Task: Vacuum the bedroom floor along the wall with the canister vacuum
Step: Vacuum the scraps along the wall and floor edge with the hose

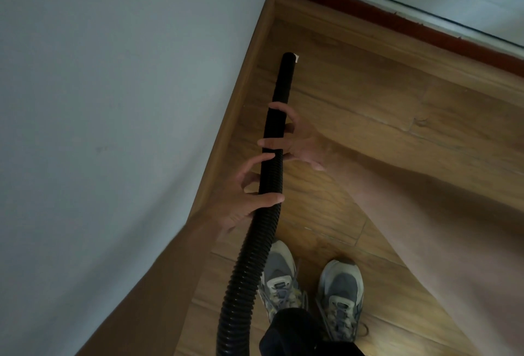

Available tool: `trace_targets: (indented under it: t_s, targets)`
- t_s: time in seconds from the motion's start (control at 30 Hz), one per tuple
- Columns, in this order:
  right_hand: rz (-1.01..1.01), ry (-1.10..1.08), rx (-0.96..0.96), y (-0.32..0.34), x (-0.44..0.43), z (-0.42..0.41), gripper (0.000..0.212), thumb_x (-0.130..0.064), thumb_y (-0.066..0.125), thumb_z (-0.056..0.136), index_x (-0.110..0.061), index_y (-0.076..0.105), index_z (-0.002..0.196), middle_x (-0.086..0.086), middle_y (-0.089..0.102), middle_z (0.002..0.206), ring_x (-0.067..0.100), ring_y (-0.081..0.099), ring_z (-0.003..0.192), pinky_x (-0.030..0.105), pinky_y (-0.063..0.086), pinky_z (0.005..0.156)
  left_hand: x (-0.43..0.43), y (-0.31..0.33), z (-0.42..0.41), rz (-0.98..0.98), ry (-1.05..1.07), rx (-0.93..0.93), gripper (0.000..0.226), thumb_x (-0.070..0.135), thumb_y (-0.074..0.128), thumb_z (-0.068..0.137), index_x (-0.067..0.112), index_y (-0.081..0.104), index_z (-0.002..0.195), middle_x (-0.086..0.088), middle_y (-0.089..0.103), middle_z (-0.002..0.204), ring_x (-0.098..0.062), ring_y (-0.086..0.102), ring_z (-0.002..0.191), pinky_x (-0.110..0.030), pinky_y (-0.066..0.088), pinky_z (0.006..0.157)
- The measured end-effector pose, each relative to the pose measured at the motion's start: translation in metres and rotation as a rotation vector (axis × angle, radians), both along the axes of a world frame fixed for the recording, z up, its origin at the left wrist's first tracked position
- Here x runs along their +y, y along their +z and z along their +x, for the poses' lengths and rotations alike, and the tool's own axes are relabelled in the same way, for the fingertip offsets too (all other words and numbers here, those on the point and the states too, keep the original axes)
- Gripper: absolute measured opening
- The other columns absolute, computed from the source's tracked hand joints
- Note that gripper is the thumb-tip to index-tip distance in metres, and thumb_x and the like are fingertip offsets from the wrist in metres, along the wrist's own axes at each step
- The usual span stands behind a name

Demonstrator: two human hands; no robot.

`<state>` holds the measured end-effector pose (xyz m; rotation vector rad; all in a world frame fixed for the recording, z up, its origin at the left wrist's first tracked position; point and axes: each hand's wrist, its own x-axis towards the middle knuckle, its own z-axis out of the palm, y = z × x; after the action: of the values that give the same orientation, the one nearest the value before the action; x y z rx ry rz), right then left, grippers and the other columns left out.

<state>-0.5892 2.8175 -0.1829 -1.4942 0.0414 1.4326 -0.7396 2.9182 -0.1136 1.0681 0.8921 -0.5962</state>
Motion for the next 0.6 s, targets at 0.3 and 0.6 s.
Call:
trace_targets:
  t_s: [0.3, 0.6]
  targets:
    - [-0.053, 0.013, 0.003, 0.009, -0.024, 0.004, 0.077, -0.011, 0.08, 0.08, -0.043, 0.044, 0.139, 0.006, 0.057, 0.121, 0.02, 0.063, 0.106, 0.037, 0.061, 0.08, -0.015, 0.007, 0.007, -0.015, -0.078, -0.015, 0.07, 0.007, 0.082, 0.076, 0.046, 0.056, 0.129, -0.004, 0.059, 0.127, -0.021, 0.069, 0.102, -0.042, 0.062, 0.078]
    - [-0.11, -0.062, 0.072, 0.02, -0.051, 0.007, 0.077, -0.009, 0.08, 0.079, -0.044, 0.045, 0.138, 0.007, 0.061, 0.12, 0.019, 0.065, 0.104, 0.033, 0.06, 0.074, -0.024, 0.02, 0.016, -0.021, -0.22, -0.025, 0.074, 0.011, 0.084, 0.076, 0.05, 0.053, 0.13, 0.002, 0.057, 0.123, -0.017, 0.065, 0.106, -0.042, 0.062, 0.078]
